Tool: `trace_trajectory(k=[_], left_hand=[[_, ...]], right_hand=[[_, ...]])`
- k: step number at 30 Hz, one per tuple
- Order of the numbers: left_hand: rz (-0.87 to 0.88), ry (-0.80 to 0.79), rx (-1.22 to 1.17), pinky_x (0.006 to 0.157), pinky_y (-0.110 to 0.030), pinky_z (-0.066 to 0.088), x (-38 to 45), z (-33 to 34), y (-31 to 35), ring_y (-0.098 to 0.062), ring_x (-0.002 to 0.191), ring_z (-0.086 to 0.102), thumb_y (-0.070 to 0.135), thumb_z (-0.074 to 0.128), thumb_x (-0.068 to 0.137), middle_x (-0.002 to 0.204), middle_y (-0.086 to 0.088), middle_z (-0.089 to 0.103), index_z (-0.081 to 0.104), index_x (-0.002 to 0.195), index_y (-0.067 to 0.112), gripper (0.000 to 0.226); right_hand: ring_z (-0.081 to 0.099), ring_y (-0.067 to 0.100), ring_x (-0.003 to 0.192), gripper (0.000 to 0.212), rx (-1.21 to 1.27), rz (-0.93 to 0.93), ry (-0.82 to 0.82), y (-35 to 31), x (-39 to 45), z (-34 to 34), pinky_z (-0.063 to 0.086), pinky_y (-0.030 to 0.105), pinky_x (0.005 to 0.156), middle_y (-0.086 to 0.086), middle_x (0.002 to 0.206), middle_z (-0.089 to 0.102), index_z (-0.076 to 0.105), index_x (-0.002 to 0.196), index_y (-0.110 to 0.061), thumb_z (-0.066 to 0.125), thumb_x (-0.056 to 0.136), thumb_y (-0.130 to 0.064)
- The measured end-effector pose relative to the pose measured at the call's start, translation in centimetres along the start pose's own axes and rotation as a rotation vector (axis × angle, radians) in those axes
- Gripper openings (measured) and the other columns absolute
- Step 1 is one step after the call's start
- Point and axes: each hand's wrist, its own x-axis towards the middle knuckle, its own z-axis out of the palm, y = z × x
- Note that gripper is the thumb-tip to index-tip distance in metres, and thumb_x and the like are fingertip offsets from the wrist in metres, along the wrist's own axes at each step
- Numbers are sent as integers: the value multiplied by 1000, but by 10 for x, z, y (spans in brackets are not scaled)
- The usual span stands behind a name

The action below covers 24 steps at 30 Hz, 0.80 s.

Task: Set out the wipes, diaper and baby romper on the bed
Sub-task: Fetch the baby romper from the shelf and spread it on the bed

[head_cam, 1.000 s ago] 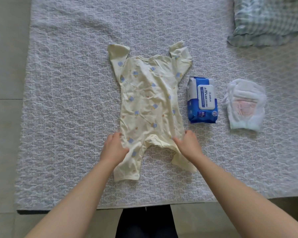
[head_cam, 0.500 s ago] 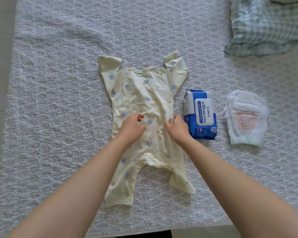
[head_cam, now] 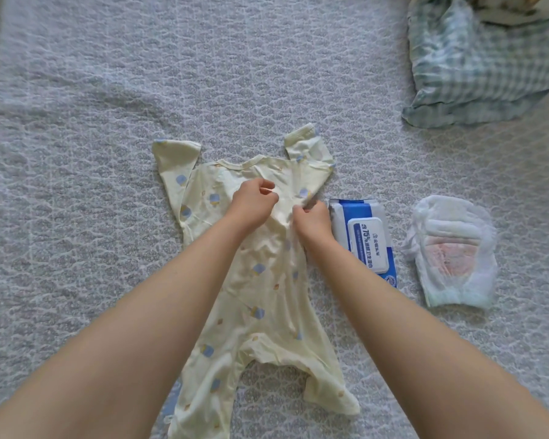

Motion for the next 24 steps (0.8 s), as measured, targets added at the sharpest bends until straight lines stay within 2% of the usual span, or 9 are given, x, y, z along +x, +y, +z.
trace_trajectory(k=[3,6,9,11,14,17,19,21,24], left_hand=[[-60,-32,-97,95,-44,52,14,4,11,-29,98,65,28,62,89,115,-13,66,59,121,12,36],[-199,-14,-344,72,-34,57,23,2,31,-22,73,66,47,63,87,98,-9,68,63,104,12,40],[-397,34,-548,73,-37,58,34,-11,41,-29,83,69,58,69,77,97,-10,69,61,107,9,58],[-416,46,-601,76,-43,59,38,-23,40,-33,93,69,39,75,79,107,-15,69,59,116,3,54],[-394,111,-489,82,-45,57,39,-40,33,-29,93,67,4,69,81,107,-16,68,62,113,1,34],[-288,31,-433,59,-30,54,30,-62,27,-21,68,61,-1,62,82,80,-9,63,68,84,9,12],[-188,-108,-342,48,-22,50,15,-79,24,-15,54,59,2,66,83,67,-5,63,70,77,9,10],[-85,-249,-182,45,-18,47,-2,-95,19,-13,52,57,8,68,84,65,-4,64,73,76,10,9],[17,-420,-48,55,-18,48,-25,-117,14,-12,62,61,10,67,86,74,-4,67,76,81,11,10]], right_hand=[[60,30,105,31,40,-108,-29,-7,3,1,48,40,92,10,111,65,55,117,-8,54,88,-17],[56,27,106,42,-113,-438,-79,-8,-3,-1,42,33,96,14,116,60,51,132,-11,52,90,-5],[46,13,82,45,-261,-637,-201,-8,-17,1,36,21,81,7,98,48,57,131,-15,51,89,1],[45,11,76,40,-294,-673,-300,-9,-26,1,36,19,74,4,95,48,64,123,-17,54,88,0],[58,19,86,31,-239,-638,-293,-16,-33,-6,47,29,81,7,101,63,71,106,-18,55,84,-2],[64,17,89,24,-115,-516,-134,-29,-26,-16,53,39,84,3,97,69,65,95,-13,49,85,2],[63,17,92,25,-99,-461,-85,-39,-16,-19,53,41,87,3,99,67,60,99,-11,45,87,5],[60,16,97,32,-176,-486,-111,-51,-8,-18,53,40,89,3,107,63,57,112,-14,46,90,6],[49,14,112,69,-415,-607,-283,-64,-6,-9,47,33,97,3,129,49,44,135,-34,47,85,13]])
